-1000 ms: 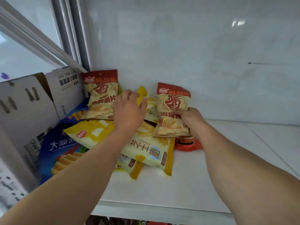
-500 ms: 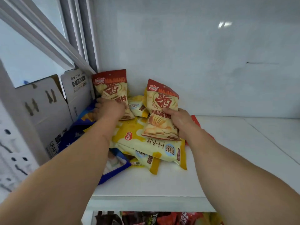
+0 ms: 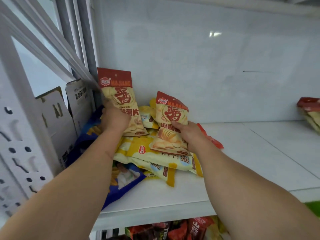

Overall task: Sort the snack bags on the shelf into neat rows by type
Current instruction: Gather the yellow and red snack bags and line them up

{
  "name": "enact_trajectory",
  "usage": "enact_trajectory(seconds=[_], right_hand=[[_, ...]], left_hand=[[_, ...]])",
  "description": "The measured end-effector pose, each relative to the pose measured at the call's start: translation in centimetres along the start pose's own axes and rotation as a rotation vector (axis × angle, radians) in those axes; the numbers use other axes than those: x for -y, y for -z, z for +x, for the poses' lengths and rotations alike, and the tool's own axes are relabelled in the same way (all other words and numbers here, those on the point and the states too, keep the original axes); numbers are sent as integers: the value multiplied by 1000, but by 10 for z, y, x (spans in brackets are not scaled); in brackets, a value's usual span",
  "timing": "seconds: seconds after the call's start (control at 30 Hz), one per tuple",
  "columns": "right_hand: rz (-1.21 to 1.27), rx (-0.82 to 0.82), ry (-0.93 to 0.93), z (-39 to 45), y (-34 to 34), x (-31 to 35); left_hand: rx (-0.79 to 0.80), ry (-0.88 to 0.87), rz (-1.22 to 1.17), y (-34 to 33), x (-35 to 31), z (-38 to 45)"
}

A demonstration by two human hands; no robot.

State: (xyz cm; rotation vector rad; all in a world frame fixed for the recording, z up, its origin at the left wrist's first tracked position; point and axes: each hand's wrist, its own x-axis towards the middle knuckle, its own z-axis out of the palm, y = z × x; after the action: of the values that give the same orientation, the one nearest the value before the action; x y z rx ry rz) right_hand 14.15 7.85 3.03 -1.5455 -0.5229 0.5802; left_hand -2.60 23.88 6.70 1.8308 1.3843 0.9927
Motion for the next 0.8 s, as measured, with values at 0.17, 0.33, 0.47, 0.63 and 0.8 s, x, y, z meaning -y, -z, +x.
enact_trajectory(seconds=[0.17, 0.33, 0.47, 0.63, 0.8], right_hand=[[53, -54, 10, -9, 14, 1], [84, -139, 42, -20, 50, -1], [110, -220, 50, -35, 97, -4], [118, -301, 58, -57, 162, -8], [124, -376, 70, -85, 245, -14]], left_hand=[[47, -147, -238, 5, -20, -31], [133, -201, -359, -2, -35, -58], [400, -188, -507, -21, -54, -95], [674, -138, -580, -70, -62, -152], [811, -52, -683, -121, -74, -219]])
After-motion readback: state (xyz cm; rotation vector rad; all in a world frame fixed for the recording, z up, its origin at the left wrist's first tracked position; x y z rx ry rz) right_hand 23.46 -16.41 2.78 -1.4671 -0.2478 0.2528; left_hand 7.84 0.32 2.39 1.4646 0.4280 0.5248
